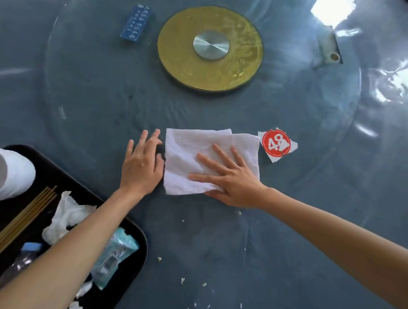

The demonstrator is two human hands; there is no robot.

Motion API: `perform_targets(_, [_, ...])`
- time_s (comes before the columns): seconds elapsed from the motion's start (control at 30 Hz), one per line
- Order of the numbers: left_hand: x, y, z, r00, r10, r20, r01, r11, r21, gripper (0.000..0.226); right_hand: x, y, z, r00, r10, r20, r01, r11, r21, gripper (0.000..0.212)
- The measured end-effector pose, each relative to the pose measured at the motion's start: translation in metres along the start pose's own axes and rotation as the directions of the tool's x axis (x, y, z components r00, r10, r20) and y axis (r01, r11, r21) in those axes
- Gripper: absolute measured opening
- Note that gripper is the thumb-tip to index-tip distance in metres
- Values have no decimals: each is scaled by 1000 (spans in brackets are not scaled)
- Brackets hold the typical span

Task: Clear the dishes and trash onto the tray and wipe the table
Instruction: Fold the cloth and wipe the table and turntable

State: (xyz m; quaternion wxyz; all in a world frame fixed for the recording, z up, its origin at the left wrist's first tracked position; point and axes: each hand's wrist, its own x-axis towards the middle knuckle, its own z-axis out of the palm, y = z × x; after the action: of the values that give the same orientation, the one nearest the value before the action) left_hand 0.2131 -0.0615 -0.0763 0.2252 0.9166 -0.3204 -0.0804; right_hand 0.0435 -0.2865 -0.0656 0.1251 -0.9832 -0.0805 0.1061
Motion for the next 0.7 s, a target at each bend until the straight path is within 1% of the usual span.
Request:
perform_targets(0.07, [-22,25,5,997,16,72,-15,1000,-25,45,-18,-3,-7,997,45,55,-49,996,69,59])
perform_targets(0.13, [-51,46,7,993,-18,121,28,997,-77,53,-35,-9,-17,986,131,103,-147,974,170,67])
perform_targets(0.2, [-78,62,8,984,-18,177,39,993,-116,59,-61,-17,-22,969,215,124,-238,943,230,69])
perform_targets(0.3, [-113,89,12,969,32,245,6,988,-152,59,-122,-33,-16,951,297,92,-311,912,268,72])
perform_targets(0.37, [-131,111,18,969,84,233,-48,987,-156,58,-164,-42,-6,930,367,20,-357,888,289,78])
perform_targets(0.4, [-139,123,21,969,110,223,-75,984,-159,59,-183,-44,1,908,419,-14,-394,865,311,81])
perform_targets(0.47, [-153,140,29,967,144,211,-110,980,-166,58,-216,-46,16,831,554,-53,-495,778,388,79])
perform_targets(0.53, [-165,147,36,966,132,220,-99,983,-154,56,-240,-47,33,733,677,-64,-586,677,445,68])
perform_targets(0.57, [-170,146,40,966,107,235,-77,988,-135,56,-248,-46,40,697,714,-65,-624,649,435,61])
perform_targets(0.6, [-174,143,43,965,73,251,-47,993,-105,56,-252,-44,46,678,733,-57,-659,641,393,58])
perform_targets(0.63, [-179,139,47,963,34,268,-17,998,-64,57,-254,-42,50,673,739,-41,-686,644,339,60])
perform_targets(0.7, [-187,126,52,951,-21,308,12,999,31,60,-249,-35,55,679,734,-2,-706,653,274,69])
